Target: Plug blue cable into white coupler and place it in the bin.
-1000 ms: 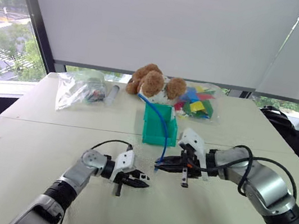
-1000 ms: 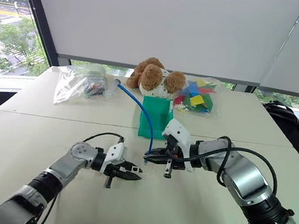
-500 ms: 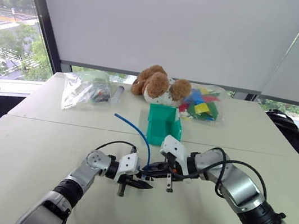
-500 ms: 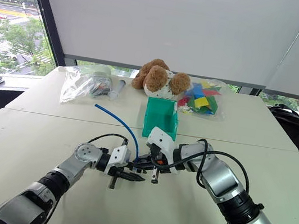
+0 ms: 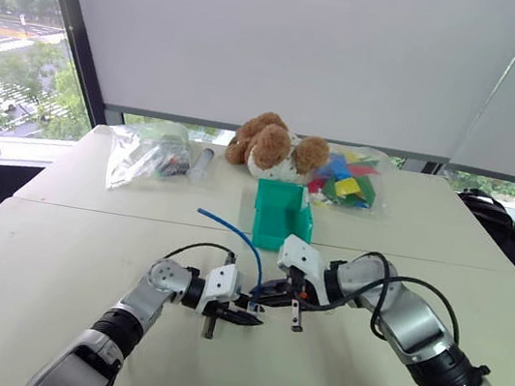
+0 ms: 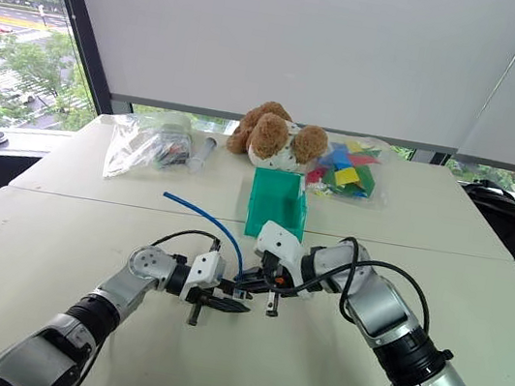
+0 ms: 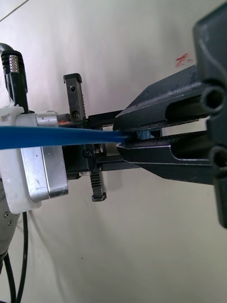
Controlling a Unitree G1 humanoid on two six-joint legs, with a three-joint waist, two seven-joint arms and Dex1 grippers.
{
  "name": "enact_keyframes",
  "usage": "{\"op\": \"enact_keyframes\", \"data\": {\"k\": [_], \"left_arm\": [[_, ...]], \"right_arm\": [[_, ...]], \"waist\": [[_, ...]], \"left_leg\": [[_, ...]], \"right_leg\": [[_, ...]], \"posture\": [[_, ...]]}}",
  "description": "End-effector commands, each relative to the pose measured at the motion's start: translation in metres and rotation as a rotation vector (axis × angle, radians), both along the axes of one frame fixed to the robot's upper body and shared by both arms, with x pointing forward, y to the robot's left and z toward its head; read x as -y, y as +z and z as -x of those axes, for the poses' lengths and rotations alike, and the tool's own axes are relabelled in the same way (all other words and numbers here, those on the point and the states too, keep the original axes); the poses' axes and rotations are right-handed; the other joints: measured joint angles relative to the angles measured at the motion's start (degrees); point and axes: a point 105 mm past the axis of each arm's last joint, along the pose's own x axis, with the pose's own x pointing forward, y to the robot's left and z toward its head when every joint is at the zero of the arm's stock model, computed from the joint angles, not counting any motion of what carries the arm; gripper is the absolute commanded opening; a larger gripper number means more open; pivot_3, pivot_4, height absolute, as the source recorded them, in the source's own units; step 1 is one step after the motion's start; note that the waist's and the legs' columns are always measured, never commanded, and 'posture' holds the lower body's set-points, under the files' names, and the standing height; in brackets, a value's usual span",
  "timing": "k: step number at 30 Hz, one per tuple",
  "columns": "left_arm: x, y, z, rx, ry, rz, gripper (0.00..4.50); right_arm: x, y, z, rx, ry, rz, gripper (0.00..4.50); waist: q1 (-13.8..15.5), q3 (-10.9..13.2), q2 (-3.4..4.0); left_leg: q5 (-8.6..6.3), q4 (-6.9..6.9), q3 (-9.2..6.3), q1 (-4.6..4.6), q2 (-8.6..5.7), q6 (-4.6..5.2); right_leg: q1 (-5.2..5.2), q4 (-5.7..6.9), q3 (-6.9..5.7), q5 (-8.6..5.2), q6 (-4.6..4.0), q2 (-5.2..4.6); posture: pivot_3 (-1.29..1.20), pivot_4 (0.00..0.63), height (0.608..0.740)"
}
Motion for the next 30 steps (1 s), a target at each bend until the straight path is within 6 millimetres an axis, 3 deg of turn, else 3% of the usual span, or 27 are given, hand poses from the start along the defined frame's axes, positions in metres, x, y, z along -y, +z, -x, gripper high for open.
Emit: {"op": "enact_keyframes", "data": {"k": [1, 12, 23, 27, 30], "left_arm": [[-0.004, -0.008, 0.001, -0.035, 0.008, -0.029, 0.4], [-0.003, -0.006, -0.001, -0.044, 0.016, -0.019, 0.4], [-0.003, -0.008, 0.001, -0.072, 0.008, -0.023, 0.4], [-0.004, -0.008, 0.002, -0.082, 0.012, -0.02, 0.4], [-0.005, -0.007, 0.001, -0.086, 0.024, -0.015, 0.4]], "right_arm": [[0.003, 0.014, -0.005, 0.05, -0.004, -0.002, 0.0], [-0.001, 0.005, 0.0, 0.05, 0.053, 0.042, 0.0], [-0.008, -0.022, -0.002, 0.012, 0.128, 0.132, 0.0], [-0.002, -0.053, -0.008, -0.024, 0.135, 0.234, 0.0], [0.004, -0.067, -0.008, -0.05, 0.15, 0.288, 0.0]], "waist": [[0.0, 0.0, 0.0], [0.07, 0.0, 0.0], [-0.05, -0.04, -0.01], [-0.37, -0.07, -0.01], [-0.97, -0.24, -0.09]], "left_leg": [[0.0, 0.0, 0.0, 0.0, 0.0, 0.0], [0.0, 0.01, 0.0, 0.0, -0.02, 0.0], [0.0, 0.01, 0.0, 0.09, -0.06, 0.0], [0.0, 0.0, -0.02, 0.27, -0.05, 0.0], [-0.03, -0.19, -0.02, 1.04, -0.01, 0.03]], "right_leg": [[0.0, 0.0, 0.0, 0.0, 0.0, 0.0], [0.01, 0.0, 0.0, 0.01, 0.02, 0.0], [0.11, 0.0, -0.02, 0.01, 0.02, 0.03], [0.31, 0.0, -0.04, 0.01, 0.02, 0.05], [1.01, -0.1, -0.05, -0.02, 0.0, 0.06]], "posture": [[0.0, 0.15, 0.74], [0.0, 0.15, 0.74], [0.0, 0.15, 0.74], [0.0, 0.15, 0.74], [0.0, 0.15, 0.74]]}}
